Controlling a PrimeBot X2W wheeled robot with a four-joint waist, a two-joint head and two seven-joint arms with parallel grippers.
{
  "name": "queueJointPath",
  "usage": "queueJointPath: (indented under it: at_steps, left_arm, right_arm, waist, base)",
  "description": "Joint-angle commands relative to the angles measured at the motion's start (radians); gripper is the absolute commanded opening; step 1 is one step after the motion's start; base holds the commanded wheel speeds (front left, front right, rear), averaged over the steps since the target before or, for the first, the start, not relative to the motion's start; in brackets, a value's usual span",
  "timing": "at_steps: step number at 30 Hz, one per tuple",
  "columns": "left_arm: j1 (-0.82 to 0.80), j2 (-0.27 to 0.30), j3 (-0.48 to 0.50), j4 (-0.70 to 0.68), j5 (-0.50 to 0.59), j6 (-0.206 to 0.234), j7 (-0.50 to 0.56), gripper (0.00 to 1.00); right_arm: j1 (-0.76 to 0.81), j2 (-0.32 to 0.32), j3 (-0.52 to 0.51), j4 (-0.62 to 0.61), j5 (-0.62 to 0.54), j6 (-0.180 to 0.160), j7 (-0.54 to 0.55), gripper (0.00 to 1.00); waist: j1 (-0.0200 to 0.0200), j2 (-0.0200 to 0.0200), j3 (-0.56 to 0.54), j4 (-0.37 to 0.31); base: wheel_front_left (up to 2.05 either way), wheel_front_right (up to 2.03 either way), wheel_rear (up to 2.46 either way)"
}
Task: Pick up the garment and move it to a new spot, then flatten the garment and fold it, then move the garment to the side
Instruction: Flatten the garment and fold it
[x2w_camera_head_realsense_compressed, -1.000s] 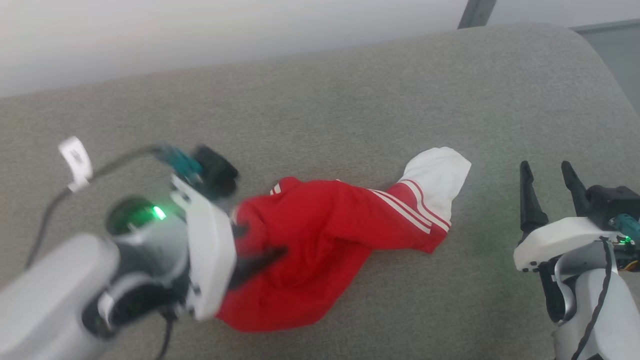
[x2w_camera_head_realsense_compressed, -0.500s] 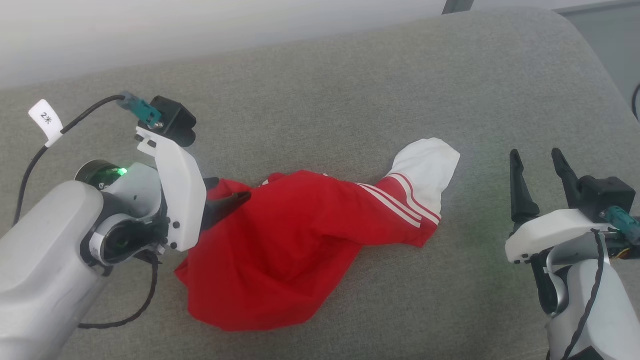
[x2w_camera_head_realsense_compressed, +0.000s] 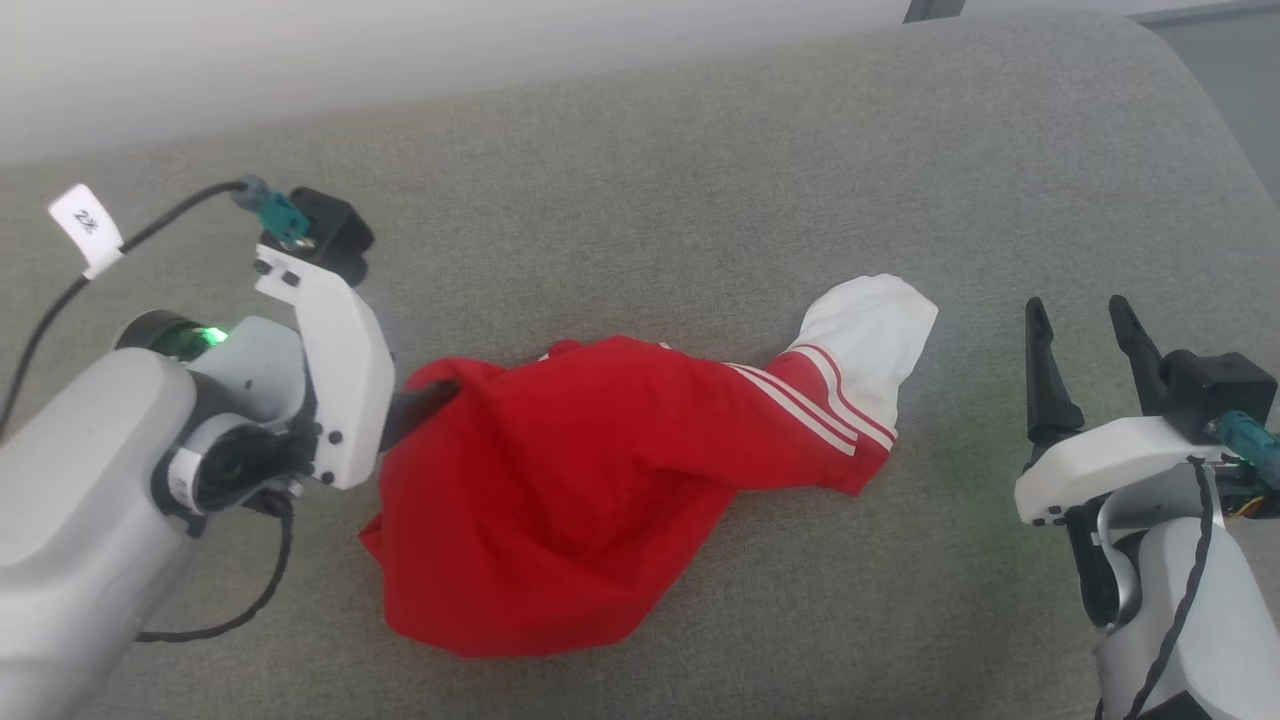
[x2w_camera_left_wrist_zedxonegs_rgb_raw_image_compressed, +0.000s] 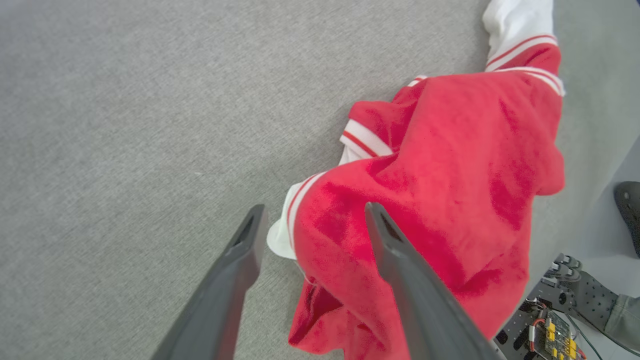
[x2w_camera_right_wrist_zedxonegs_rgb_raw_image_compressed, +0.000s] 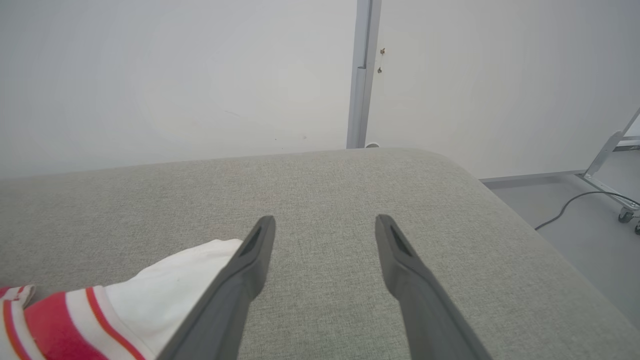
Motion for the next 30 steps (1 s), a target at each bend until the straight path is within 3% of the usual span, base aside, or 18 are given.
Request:
queueJointPath:
  at_steps: [1, 11, 12, 13, 21, 30]
  left_arm:
    - [-0.013, 0.007, 0.005, 0.005, -0.004, 0.009, 0.012, 1.00]
    - [0.033, -0.006, -0.004, 0.018, -0.074, 0.070, 0.104, 1.00]
    - [0.037, -0.014, -0.003, 0.019, -0.086, 0.074, 0.110, 0.75]
    - [0.045, -0.041, 0.008, 0.026, -0.124, 0.091, 0.119, 0.00]
    - [0.036, -0.081, 0.044, -0.041, -0.190, 0.075, 0.116, 0.00]
    - [0.103, -0.112, 0.024, -0.249, -0.253, 0.095, 0.147, 0.00]
  right_arm:
    - [-0.010, 0.002, 0.001, 0.002, 0.001, -0.002, -0.001, 1.00]
    - [-0.017, 0.002, -0.001, 0.008, 0.005, -0.002, -0.004, 1.00]
    - [-0.016, 0.002, -0.001, 0.008, 0.005, -0.002, -0.005, 1.00]
    - [-0.019, 0.002, -0.001, 0.007, 0.006, -0.002, -0.007, 1.00]
    - [-0.020, 0.002, -0.003, 0.006, 0.000, -0.002, -0.011, 1.00]
    - [-0.001, 0.002, -0.008, 0.002, -0.013, -0.002, -0.009, 1.00]
  waist:
    - [0.0000, 0.0000, 0.001, 0.001]
    - [0.0000, 0.0000, 0.009, 0.007]
    - [0.0000, 0.0000, 0.009, 0.008]
    - [0.0000, 0.0000, 0.010, 0.009]
    - [0.0000, 0.0000, 0.003, 0.012]
    - [0.0000, 0.0000, -0.020, 0.016]
  base:
    - [0.00, 0.00, 0.00]
    - [0.00, 0.00, 0.00]
    - [0.00, 0.00, 0.00]
    - [0.00, 0.00, 0.00]
    - [0.00, 0.00, 0.00]
    - [0.00, 0.00, 0.00]
